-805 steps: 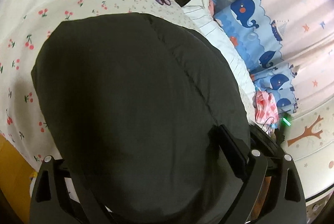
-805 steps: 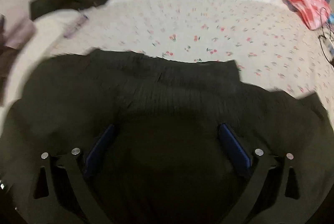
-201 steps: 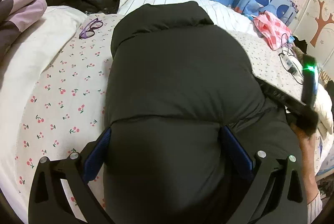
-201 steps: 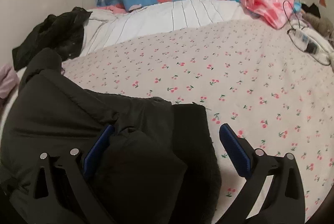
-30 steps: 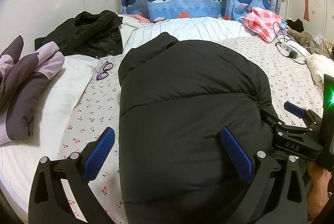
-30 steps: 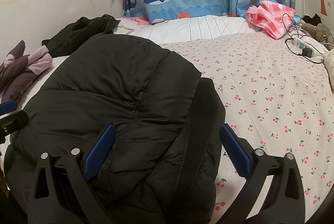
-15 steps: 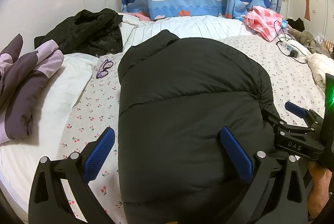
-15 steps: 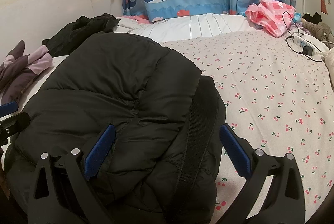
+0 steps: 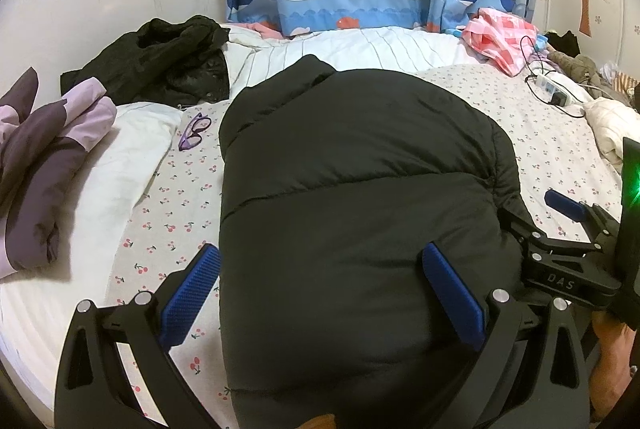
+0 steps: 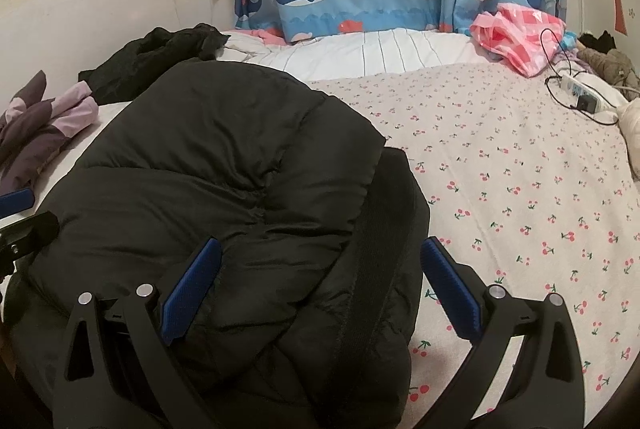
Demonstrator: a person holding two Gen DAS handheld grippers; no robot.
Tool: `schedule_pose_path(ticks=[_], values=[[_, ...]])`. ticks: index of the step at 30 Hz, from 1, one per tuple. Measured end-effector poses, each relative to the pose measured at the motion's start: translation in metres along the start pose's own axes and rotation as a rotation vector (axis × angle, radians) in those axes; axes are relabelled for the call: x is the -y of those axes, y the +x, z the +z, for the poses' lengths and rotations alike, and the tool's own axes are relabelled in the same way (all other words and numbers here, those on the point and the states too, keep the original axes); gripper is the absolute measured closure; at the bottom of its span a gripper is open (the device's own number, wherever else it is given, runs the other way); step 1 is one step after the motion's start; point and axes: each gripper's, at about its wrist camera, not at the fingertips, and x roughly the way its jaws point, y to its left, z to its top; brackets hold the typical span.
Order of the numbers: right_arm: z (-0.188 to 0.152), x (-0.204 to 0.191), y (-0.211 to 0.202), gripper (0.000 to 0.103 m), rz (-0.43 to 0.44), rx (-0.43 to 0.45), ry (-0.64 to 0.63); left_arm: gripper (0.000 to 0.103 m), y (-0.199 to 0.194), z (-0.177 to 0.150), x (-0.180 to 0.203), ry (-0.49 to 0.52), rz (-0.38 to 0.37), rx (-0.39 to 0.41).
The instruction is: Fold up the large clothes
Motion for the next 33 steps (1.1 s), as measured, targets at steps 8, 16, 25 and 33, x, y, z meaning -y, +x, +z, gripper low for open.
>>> schedule_pose_path(ticks=[8, 16, 25, 33], values=[[0.002, 0.001, -0.006, 0.007, -0.005, 0.010, 0.000, 0.006, 0.004, 0.003, -0.023, -0.168, -0.111, -0.032], [0.013, -0.012, -0.028, 0.007, -0.013, 0.096, -0.039, 0.006, -0.001, 0.003, -0.020, -0.159, -0.046, -0.001], [0.017, -0.018, -0.028, 0.007, -0.016, 0.099, -0.065, 0.006, -0.003, 0.006, -0.020, -0.169, -0.045, 0.006], [0.021, -0.008, -0.032, 0.007, -0.032, 0.113, -0.046, 0.006, -0.003, 0.007, -0.007, -0.129, -0.012, 0.019]])
